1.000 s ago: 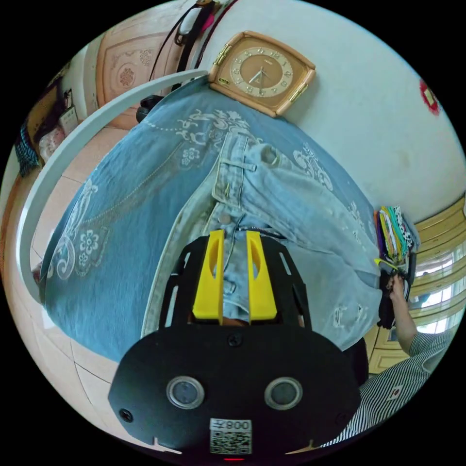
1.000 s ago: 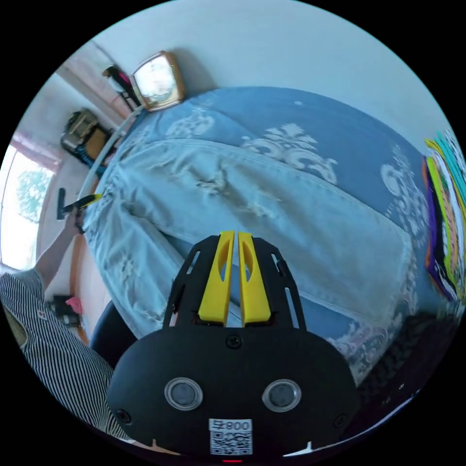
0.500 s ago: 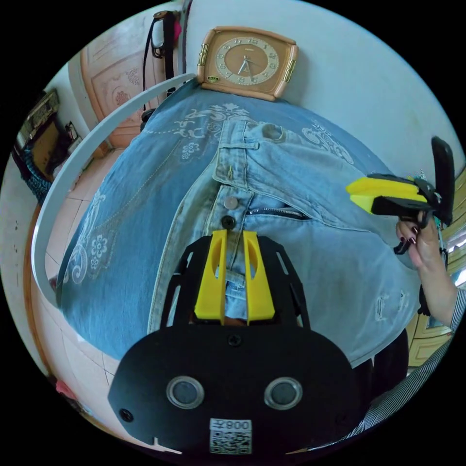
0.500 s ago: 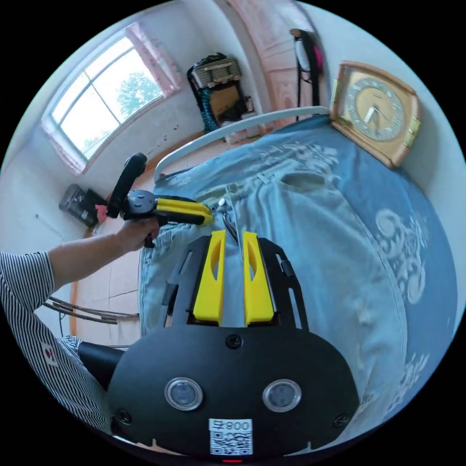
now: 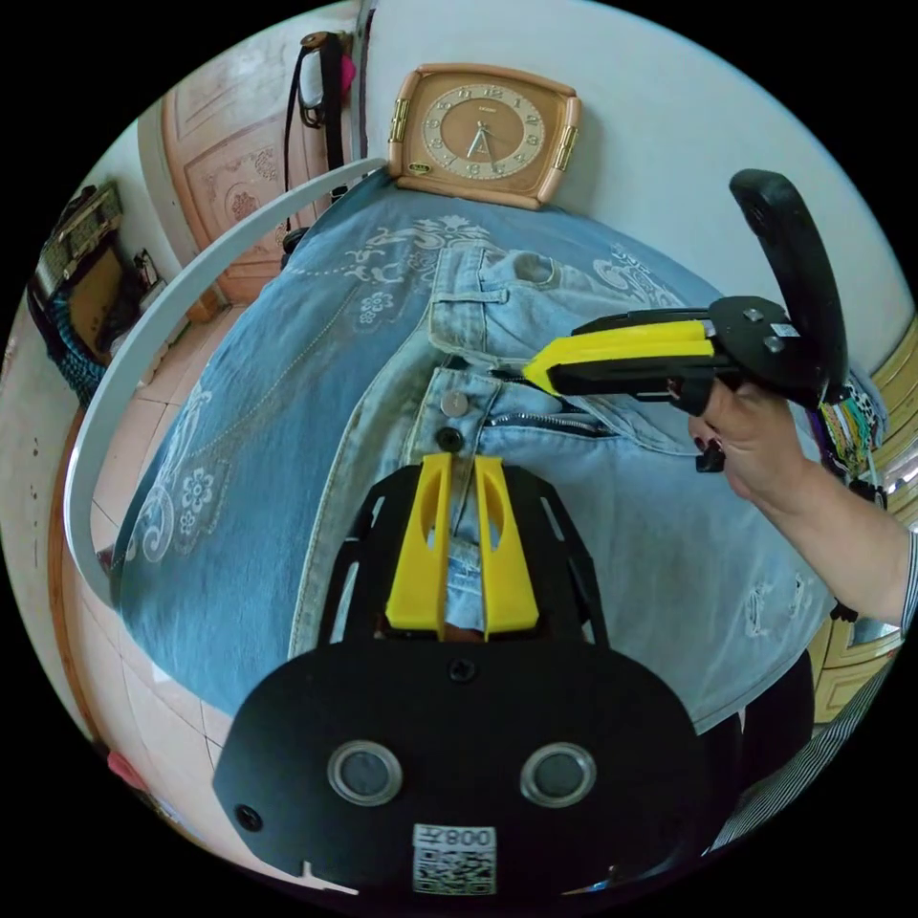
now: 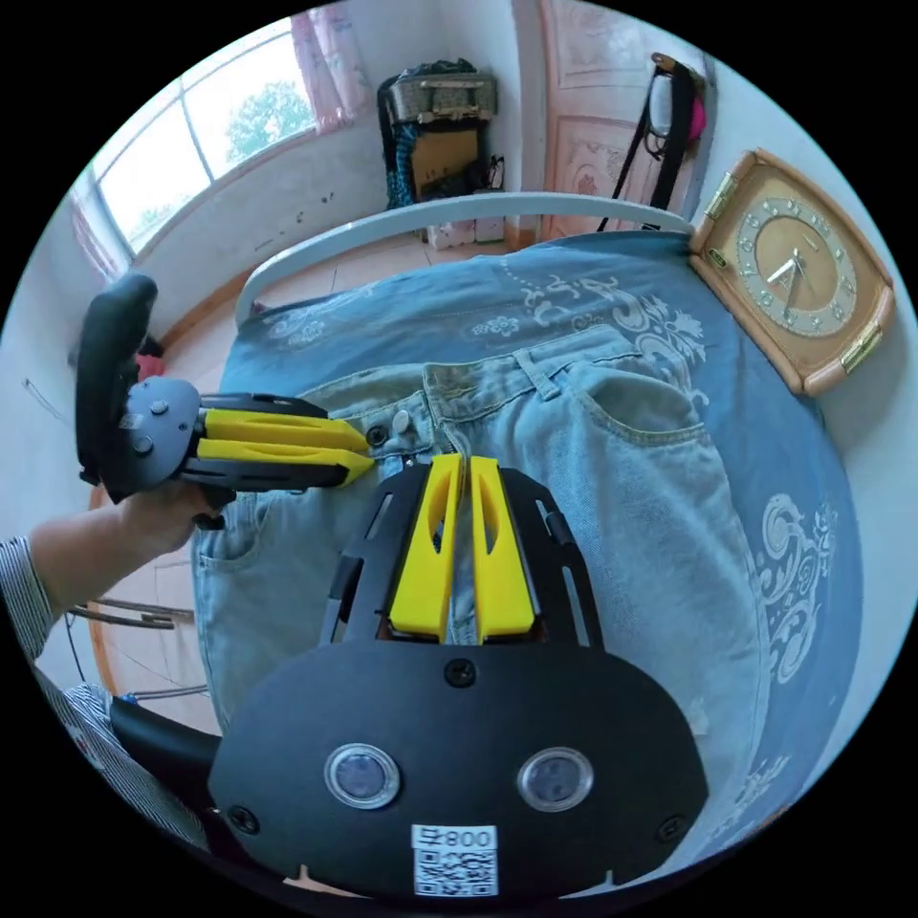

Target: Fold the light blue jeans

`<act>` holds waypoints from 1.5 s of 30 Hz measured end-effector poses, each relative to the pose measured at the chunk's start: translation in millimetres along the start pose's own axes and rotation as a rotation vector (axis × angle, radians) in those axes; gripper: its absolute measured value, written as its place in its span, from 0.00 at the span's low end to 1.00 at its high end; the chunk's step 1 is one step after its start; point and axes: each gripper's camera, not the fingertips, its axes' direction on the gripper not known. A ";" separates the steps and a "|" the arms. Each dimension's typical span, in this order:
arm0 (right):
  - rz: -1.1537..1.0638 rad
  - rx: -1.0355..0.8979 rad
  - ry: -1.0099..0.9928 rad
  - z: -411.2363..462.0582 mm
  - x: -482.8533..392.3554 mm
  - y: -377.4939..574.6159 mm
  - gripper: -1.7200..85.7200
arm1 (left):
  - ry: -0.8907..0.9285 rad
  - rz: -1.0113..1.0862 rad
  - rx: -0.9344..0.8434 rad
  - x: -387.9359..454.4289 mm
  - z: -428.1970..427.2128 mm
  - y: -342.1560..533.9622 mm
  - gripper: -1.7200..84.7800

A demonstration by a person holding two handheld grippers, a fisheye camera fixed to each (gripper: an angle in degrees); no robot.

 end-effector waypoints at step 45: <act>0.175 -0.114 -0.243 -234.3 1.5 -8.7 0.02 | 0.008 0.036 -0.028 -35.2 -86.6 41.2 0.02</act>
